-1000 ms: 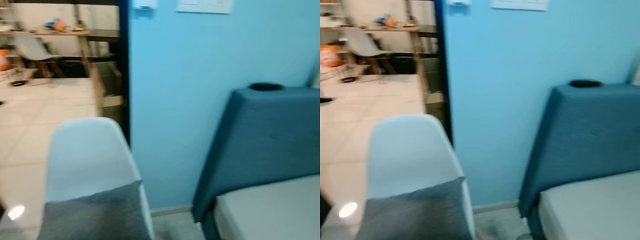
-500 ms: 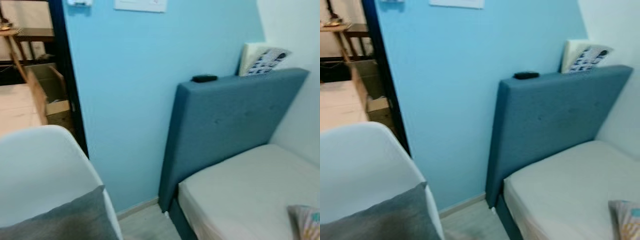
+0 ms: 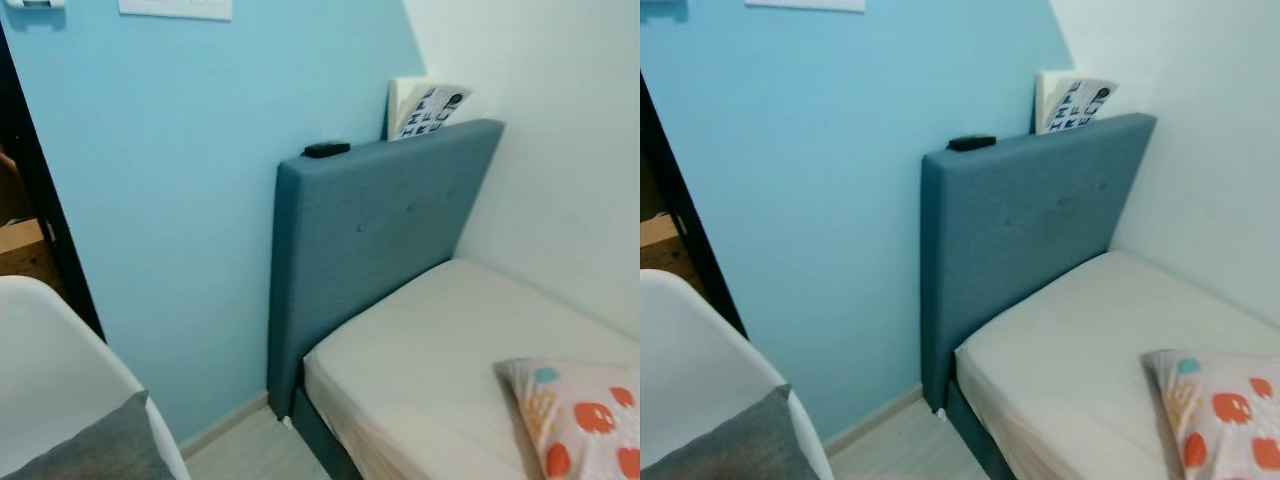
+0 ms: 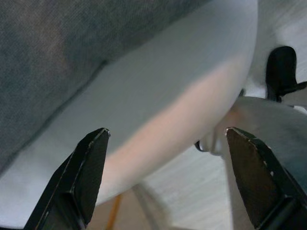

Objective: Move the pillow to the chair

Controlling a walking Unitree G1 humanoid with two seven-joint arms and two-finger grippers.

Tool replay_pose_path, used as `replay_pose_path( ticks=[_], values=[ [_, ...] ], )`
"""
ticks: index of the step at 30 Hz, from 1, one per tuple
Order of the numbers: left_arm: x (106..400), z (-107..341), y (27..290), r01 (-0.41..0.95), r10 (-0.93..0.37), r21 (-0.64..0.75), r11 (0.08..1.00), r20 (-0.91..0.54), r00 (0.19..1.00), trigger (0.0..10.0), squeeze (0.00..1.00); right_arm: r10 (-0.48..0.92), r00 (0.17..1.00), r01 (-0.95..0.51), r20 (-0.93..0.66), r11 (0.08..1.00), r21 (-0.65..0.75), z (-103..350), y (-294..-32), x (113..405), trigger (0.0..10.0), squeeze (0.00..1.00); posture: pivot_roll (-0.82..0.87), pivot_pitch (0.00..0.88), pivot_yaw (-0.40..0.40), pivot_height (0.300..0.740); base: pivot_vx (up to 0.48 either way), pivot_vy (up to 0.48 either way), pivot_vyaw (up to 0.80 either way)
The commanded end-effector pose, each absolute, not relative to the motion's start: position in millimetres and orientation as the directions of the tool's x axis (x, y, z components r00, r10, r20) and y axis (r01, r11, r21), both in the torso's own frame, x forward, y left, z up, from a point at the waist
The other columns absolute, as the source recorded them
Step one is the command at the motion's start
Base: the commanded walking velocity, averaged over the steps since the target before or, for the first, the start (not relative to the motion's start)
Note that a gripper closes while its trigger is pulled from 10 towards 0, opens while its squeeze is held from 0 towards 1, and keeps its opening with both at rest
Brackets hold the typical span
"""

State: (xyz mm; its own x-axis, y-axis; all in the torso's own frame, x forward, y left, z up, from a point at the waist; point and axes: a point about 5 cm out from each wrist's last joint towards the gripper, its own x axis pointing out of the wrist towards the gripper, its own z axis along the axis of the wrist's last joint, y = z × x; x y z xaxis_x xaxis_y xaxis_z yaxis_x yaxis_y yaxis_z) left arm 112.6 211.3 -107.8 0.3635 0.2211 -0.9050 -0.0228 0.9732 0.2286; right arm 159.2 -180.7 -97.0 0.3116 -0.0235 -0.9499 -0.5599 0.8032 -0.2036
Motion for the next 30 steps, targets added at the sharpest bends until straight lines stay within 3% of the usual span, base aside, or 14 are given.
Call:
replay_pose_path(
  ticks=[1,6,12,13,20,26,30],
  values=[
    [104,-111,207,-0.01,0.205,0.213,0.977,-0.921,0.331,10.0,0.0,-0.032,0.309,-0.542,-0.95,0.815,-0.204,-98,-184,157,10.0,0.0,0.1,0.035,-0.09,0.74,0.0,0.0,-0.76],
    [101,-113,198,0.048,0.17,0.196,0.979,-0.93,0.325,10.0,0.0,-0.026,0.354,-0.359,-0.935,0.919,-0.162,-95,-186,163,10.0,0.0,0.06,0.033,-0.047,0.74,0.0,0.0,-0.75],
    [109,-111,203,0.104,0.158,0.204,0.973,-0.926,0.343,10.0,0.0,-0.032,0.358,-0.361,-0.933,0.917,-0.17,-96,-186,161,10.0,0.0,0.0,0.032,0.023,0.74,0.0,0.0,-0.75],
    [119,-107,205,0.156,0.142,0.211,0.965,-0.921,0.364,10.0,0.0,-0.051,0.354,-0.329,-0.934,0.928,-0.175,-98,-188,156,10.0,0.0,-0.05,0.04,0.065,0.74,0.0,0.0,-0.76],
    [142,-100,203,0.245,0.097,0.211,0.946,-0.908,0.408,10.0,0.0,-0.062,0.37,-0.255,-0.927,0.953,-0.166,-98,-190,153,10.0,0.0,-0.12,0.044,0.126,0.74,0.0,0.0,-0.75],
    [151,-97,199,0.315,0.067,0.214,0.925,-0.906,0.417,10.0,0.0,-0.043,0.408,-0.168,-0.912,0.978,-0.121,-95,-184,162,10.0,0.0,-0.16,0.037,0.144,0.74,0.0,0.0,0.0],
    [155,-97,192,0.314,0.05,0.198,0.929,-0.905,0.423,10.0,0.0,-0.084,0.47,-0.134,-0.879,0.977,-0.165,-84,-202,183,10.0,0.0,-0.17,0.015,0.136,0.74,0.0,0.0,0.0]
  ],
)
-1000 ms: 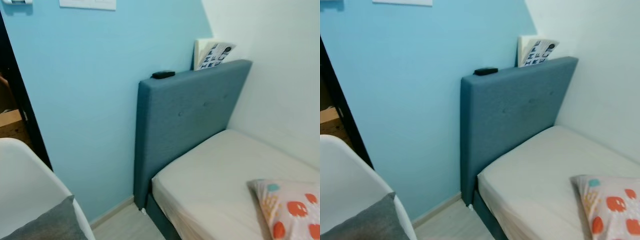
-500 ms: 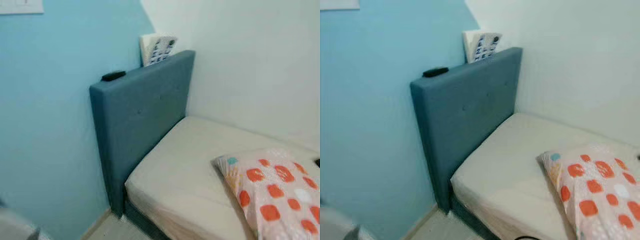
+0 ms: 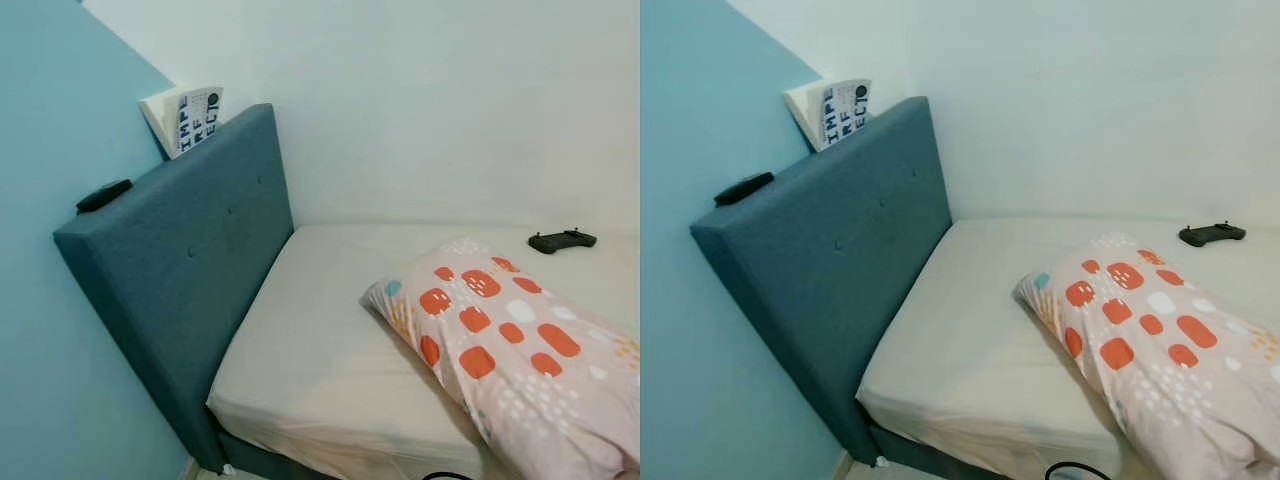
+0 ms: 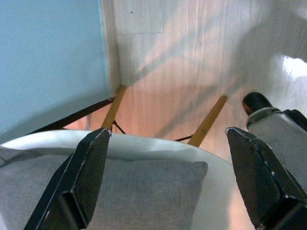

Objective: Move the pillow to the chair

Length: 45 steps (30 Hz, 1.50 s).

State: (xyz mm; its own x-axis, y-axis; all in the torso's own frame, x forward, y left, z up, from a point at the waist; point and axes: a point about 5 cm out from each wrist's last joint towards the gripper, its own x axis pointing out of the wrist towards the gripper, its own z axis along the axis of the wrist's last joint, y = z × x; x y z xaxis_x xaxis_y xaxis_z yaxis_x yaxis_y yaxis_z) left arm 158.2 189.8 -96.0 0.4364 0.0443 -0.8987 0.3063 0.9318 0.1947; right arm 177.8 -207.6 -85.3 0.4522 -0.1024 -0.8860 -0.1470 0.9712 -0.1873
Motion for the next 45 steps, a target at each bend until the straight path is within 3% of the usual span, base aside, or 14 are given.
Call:
replay_pose_path(
  ticks=[1,4,12,18,27,32,37,45],
  values=[
    [157,-97,190,0.304,0.044,0.188,0.934,-0.904,0.426,10.0,0.0,-0.093,0.479,-0.156,-0.873,0.969,-0.189,-81,-206,187,10.0,0.0,-0.17,0.017,0.113,0.74,0.0,0.0,0.0],
    [160,-96,187,0.274,0.04,0.173,0.946,-0.9,0.433,10.0,0.0,-0.085,0.483,-0.276,-0.871,0.93,-0.244,-78,-205,193,10.0,0.0,-0.16,0.012,0.099,0.74,0.0,0.0,0.0],
    [161,-95,186,0.216,0.048,0.157,0.964,-0.896,0.441,10.0,0.0,-0.079,0.531,-0.286,-0.844,0.92,-0.266,-66,-201,217,10.0,0.0,-0.09,0.0,0.034,0.74,0.0,0.0,0.0],
    [148,-100,193,0.161,0.077,0.157,0.974,-0.905,0.419,10.0,0.0,-0.019,0.536,-0.37,-0.844,0.893,-0.255,-65,-182,223,10.0,0.0,-0.06,0.0,0.001,0.74,0.0,0.0,0.0],
    [137,-102,204,0.086,0.125,0.172,0.981,-0.909,0.398,10.0,0.0,-0.002,0.461,-0.302,-0.887,0.94,-0.159,-80,-182,196,10.0,0.0,-0.05,0.0,-0.02,0.74,0.0,0.0,-0.77],
    [147,-98,205,0.085,0.125,0.178,0.98,-0.895,0.429,10.0,0.0,-0.016,0.464,-0.033,-0.886,0.999,-0.035,-87,-188,181,10.0,0.0,-0.04,0.0,0.02,0.74,0.0,0.0,-0.77],
    [152,-95,211,0.126,0.122,0.196,0.973,-0.891,0.438,10.0,0.0,-0.014,0.473,0.11,-0.881,0.993,0.044,-91,-183,172,10.0,0.0,-0.06,0.0,0.06,0.74,0.0,0.0,-0.78],
    [154,-95,209,0.177,0.108,0.203,0.963,-0.892,0.438,10.0,0.0,0.005,0.467,0.037,-0.884,0.999,0.025,-95,-176,165,10.0,0.0,-0.09,0.0,0.077,0.74,0.0,0.0,-0.39]
  ],
)
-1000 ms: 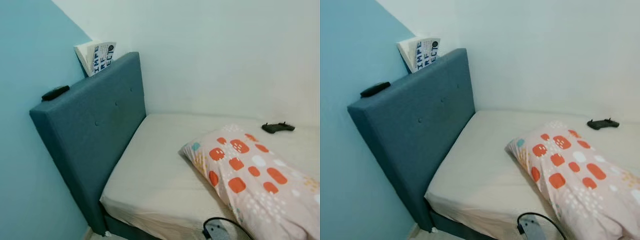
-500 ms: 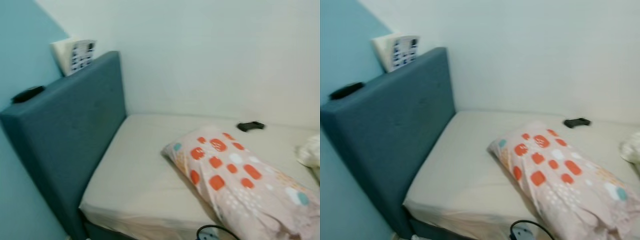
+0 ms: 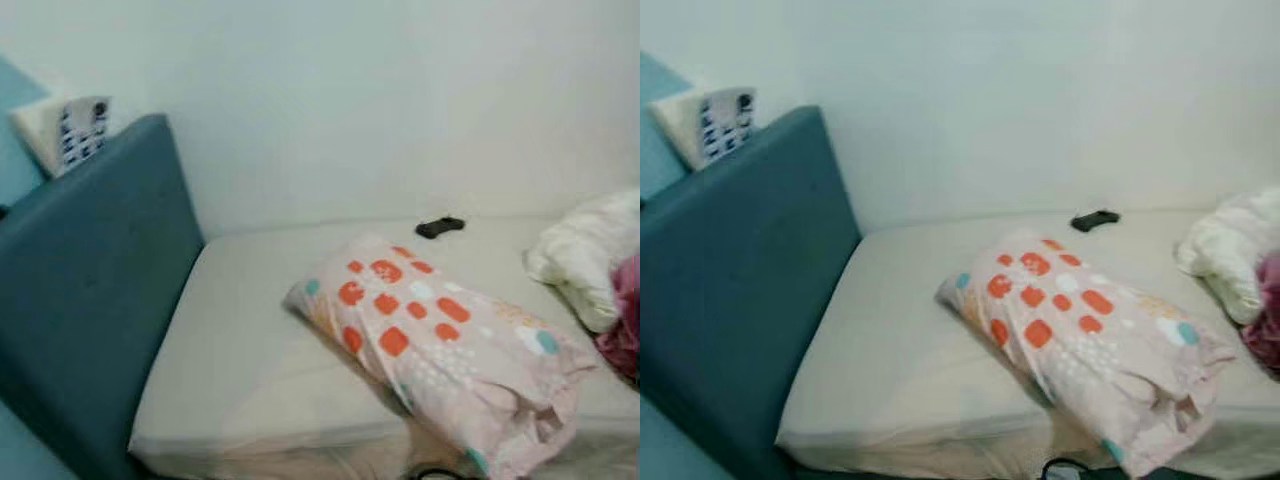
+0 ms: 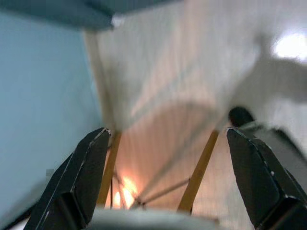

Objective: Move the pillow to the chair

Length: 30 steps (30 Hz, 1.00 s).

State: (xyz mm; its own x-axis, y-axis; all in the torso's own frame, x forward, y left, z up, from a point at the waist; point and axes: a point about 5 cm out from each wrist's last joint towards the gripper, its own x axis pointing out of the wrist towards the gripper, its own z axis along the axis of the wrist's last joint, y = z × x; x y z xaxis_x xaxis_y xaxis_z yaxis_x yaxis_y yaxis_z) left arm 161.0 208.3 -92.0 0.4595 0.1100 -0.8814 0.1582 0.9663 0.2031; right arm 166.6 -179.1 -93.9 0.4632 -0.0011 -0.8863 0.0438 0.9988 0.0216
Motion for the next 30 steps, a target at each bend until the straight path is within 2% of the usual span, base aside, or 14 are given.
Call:
replay_pose_path(
  ticks=[1,13,18,27,30],
  values=[
    [154,-95,208,0.178,0.107,0.202,0.963,-0.893,0.438,10.0,0.0,0.005,0.466,0.036,-0.885,0.999,0.025,-95,-176,164,10.0,0.0,-0.1,0.0,0.078,0.74,0.0,0.0,0.0],
    [157,-96,191,0.204,0.062,0.17,0.964,-0.892,0.448,10.0,0.0,-0.006,0.449,0.015,-0.893,1.0,0.0,-97,-182,157,10.0,0.0,-0.1,0.007,0.049,0.74,0.0,0.0,0.0],
    [152,-99,188,0.182,0.055,0.15,0.972,-0.896,0.441,10.0,0.0,0.01,0.445,-0.154,-0.895,0.986,-0.066,-95,-185,161,10.0,0.0,-0.09,0.0,0.025,0.74,0.0,0.0,0.0],
    [151,-99,188,0.153,0.072,0.154,0.976,-0.895,0.44,10.0,0.0,0.006,0.442,-0.27,-0.897,0.955,-0.126,-93,-188,166,10.0,0.0,-0.07,0.0,-0.001,0.74,0.0,0.0,0.0],
    [152,-99,187,0.147,0.071,0.151,0.978,-0.894,0.443,10.0,0.0,0.005,0.431,-0.256,-0.902,0.96,-0.117,-93,-187,166,10.0,0.0,-0.07,0.0,0.0,0.74,0.0,0.0,-0.72]
  ],
)
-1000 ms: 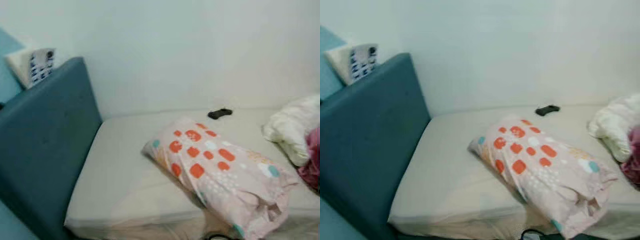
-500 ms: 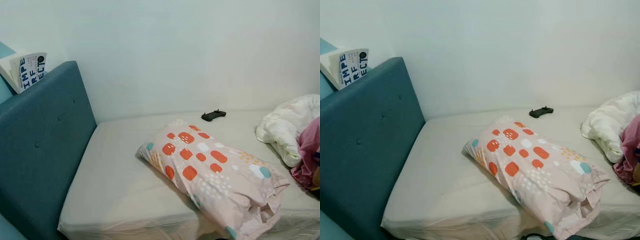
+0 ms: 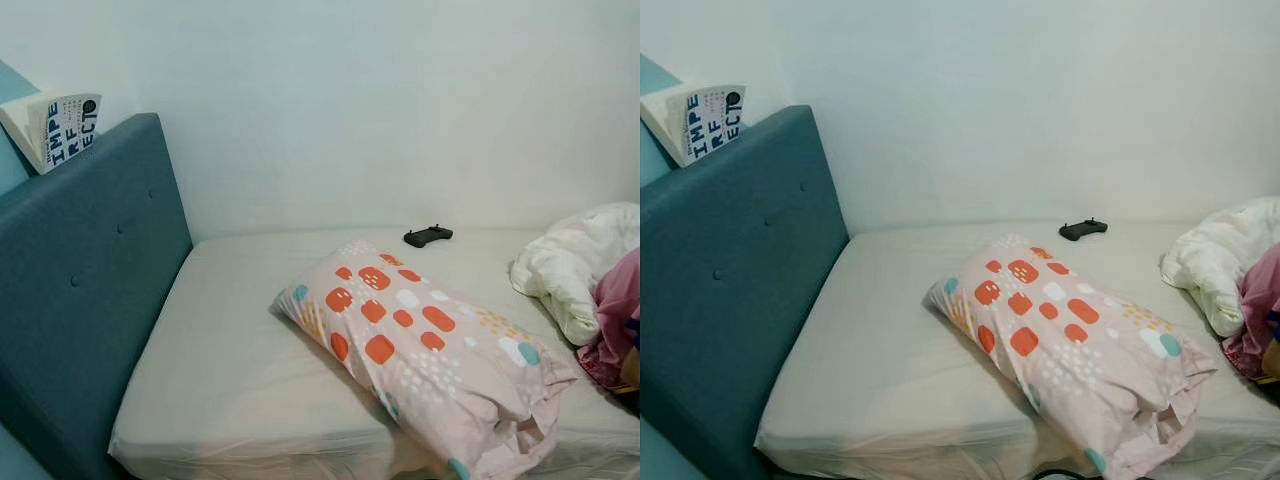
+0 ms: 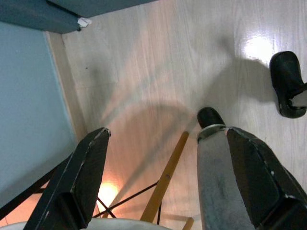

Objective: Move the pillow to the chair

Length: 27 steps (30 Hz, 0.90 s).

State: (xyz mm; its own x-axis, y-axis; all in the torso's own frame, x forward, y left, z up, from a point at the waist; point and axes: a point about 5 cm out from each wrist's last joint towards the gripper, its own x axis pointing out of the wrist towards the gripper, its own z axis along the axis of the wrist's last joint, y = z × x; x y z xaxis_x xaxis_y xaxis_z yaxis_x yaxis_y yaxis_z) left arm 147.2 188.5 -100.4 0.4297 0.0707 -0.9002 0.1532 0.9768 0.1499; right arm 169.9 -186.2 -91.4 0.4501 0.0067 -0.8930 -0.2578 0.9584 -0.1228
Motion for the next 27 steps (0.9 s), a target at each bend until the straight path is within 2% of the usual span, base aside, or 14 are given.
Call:
replay_pose_path(
  ticks=[1,11,21,27],
  values=[
    [151.5,-98.9,187.1,0.147,0.071,0.151,0.978,-0.894,0.443,10.0,0.0,0.005,0.431,-0.256,-0.902,0.96,-0.117,-93.2,-187.2,165.9,10.0,0.0,-0.07,0.0,0.0,0.74,0.0,0.0,-0.8],
    [153.1,-98.2,188.1,0.133,0.067,0.14,0.981,-0.892,0.446,10.0,0.0,-0.001,0.441,-0.26,-0.898,0.957,-0.129,-92.3,-186.6,168.1,10.0,0.0,-0.06,0.0,0.0,0.74,0.265,0.0,-0.79],
    [151.1,-99.1,186.7,0.132,0.062,0.132,0.982,-0.896,0.439,10.0,0.0,-0.001,0.455,-0.255,-0.891,0.958,-0.131,-90.8,-186.5,171.4,10.0,0.0,-0.07,0.0,-0.007,0.74,0.345,0.0,0.0],
    [150.9,-99.4,185.0,0.128,0.059,0.128,0.983,-0.896,0.439,10.0,0.0,-0.002,0.453,-0.257,-0.891,0.957,-0.133,-90.4,-187.7,172.0,10.0,0.0,-0.07,0.0,-0.013,0.74,0.286,0.0,-0.79]
  ],
)
